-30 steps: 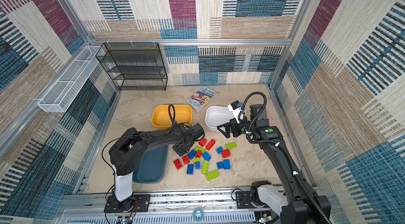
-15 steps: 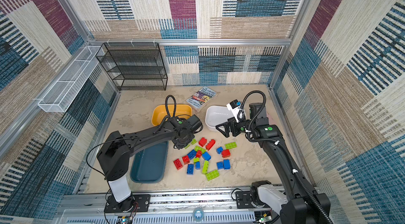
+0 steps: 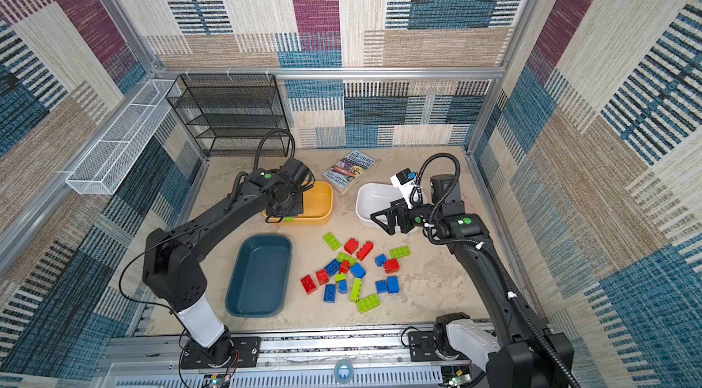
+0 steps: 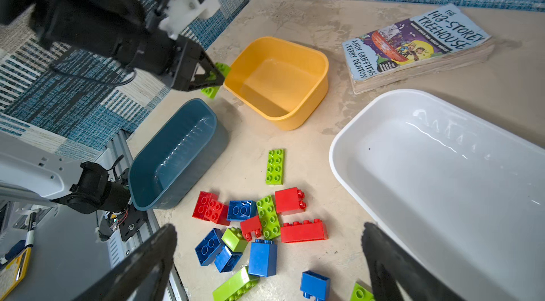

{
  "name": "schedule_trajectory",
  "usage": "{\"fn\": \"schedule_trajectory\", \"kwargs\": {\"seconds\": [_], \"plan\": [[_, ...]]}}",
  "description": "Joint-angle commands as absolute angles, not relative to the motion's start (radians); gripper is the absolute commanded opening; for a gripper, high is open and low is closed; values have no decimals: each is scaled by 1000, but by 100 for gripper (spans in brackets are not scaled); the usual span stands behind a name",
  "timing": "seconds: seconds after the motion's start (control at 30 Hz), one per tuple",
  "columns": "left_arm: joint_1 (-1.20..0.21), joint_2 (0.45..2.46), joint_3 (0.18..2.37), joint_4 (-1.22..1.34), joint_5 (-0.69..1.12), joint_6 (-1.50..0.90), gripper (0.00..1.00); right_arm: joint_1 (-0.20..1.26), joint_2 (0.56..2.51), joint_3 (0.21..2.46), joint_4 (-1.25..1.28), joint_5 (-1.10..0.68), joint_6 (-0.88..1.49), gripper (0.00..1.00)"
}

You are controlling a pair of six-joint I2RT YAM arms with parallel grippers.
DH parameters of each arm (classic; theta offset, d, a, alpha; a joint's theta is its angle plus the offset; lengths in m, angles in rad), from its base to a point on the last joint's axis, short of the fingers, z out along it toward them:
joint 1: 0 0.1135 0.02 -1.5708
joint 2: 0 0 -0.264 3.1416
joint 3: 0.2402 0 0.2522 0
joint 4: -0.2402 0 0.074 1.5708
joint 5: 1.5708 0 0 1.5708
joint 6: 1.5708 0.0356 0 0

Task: Sort the legos into containers by color
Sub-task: Place the lego in the container.

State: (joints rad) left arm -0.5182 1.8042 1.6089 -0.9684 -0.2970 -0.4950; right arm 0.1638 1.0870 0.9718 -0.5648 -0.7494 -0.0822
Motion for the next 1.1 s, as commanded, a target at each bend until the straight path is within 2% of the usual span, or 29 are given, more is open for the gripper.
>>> {"fn": "schedule_trajectory", "kwargs": {"seconds": [0.0, 0.17, 0.37, 0.47, 0.53, 0.6, 0.77, 1.07], "plan": [[-469, 1882, 1684, -917, -279, -267, 14, 172, 1083, 973, -536, -752, -65, 99], [-405, 2052, 1817, -900, -225, -199, 14, 181, 1085, 974, -537, -740, -57, 99], [-372, 2188, 1898, -907, -239, -172, 17, 187, 1089, 980, -537, -725, -47, 99], [-364, 2222, 1923, -912, -209, -172, 24, 194, 1099, 977, -533, -718, -45, 99], [-364, 2227, 1931, -926, -198, -176, 34, 199, 1109, 980, -532, -716, -46, 99], [-361, 2210, 1917, -930, -206, -181, 49, 205, 1116, 983, -531, -717, -46, 99], [-364, 2134, 1880, -952, -186, -199, 66, 210, 1138, 997, -529, -711, -53, 99], [-411, 1845, 1664, -979, -56, -305, 73, 212, 1146, 1008, -525, -710, -58, 99]]}}
